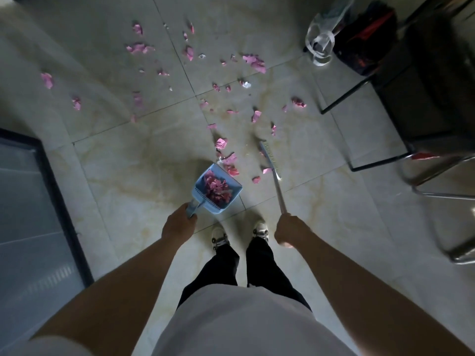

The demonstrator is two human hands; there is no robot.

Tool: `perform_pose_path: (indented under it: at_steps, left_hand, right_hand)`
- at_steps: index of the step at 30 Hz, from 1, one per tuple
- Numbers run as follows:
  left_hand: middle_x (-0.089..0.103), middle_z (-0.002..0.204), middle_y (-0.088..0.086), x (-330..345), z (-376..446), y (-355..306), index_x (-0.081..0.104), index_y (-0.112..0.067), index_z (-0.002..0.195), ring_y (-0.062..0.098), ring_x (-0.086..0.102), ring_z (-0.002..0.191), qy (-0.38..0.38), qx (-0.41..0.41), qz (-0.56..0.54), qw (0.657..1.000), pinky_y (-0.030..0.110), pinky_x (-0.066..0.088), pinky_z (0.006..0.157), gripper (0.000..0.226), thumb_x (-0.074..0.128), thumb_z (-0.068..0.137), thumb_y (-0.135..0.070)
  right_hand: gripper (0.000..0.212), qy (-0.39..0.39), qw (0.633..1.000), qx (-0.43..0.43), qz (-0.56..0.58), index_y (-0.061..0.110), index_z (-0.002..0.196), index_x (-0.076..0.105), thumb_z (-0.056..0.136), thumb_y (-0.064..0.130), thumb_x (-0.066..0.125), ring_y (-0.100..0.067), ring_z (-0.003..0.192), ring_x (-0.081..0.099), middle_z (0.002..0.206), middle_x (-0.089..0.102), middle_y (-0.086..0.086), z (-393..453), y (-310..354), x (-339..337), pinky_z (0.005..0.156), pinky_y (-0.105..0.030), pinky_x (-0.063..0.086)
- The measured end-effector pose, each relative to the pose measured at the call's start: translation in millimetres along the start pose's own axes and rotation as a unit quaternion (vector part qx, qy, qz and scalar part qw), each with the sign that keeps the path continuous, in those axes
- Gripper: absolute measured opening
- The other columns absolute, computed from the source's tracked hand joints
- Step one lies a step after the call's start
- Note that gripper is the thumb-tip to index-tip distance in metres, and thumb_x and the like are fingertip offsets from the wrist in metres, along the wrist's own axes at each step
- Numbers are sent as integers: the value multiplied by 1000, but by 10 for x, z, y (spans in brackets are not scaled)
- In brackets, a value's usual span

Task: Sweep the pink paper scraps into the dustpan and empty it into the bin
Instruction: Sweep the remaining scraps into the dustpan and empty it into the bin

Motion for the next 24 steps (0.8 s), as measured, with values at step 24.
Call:
perform_pose_path:
  at_steps: [24]
  left_hand:
    - [61,91,7,143,-5,-123,59,-17,113,28,58,86,-11,-21,5,1000,31,42,75,25,52,89,-22]
  right_hand:
    - [40,-56,993,-82,-70,18,132,38,92,15,41,-23,95,66,107,64,-4,-611,-682,-35,81,-35,54]
Point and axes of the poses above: each hand's wrist, its own z-axis towards the middle knuckle, its own x-axis out of the palm, y = z × x, the point moved 10 cm from there along z, towards the middle knuckle
